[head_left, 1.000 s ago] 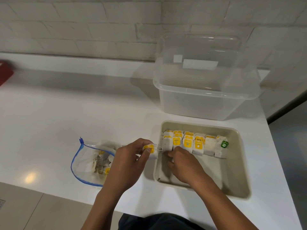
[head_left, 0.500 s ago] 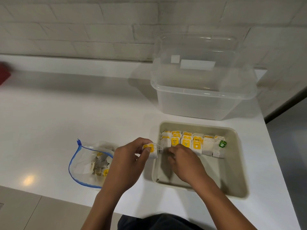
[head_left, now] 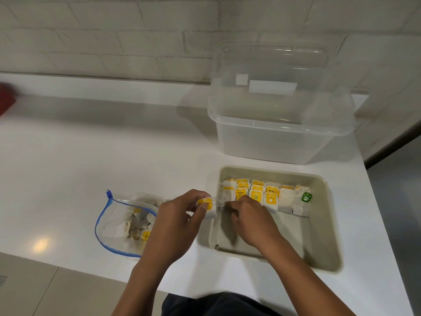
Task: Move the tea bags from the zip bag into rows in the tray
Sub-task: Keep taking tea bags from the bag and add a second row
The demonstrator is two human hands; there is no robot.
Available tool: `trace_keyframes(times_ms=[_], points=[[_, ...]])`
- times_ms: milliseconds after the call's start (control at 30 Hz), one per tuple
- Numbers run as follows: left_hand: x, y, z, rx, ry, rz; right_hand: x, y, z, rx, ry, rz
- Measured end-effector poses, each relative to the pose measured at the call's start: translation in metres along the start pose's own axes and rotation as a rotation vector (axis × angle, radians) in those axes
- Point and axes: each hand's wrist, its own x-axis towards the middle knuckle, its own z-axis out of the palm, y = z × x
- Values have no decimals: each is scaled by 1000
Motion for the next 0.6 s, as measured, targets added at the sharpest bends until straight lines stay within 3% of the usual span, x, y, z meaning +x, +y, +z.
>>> trace_keyframes(times_ms=[233,400,600], points=[[3,9,1,-6,-11,36,-7,0,-14,101,91,-20],[15,15,14,41,-48,95,-20,0,-42,730,147,96],[27,22,40,4,-123,137,-42,-3,-60,898,180,29]])
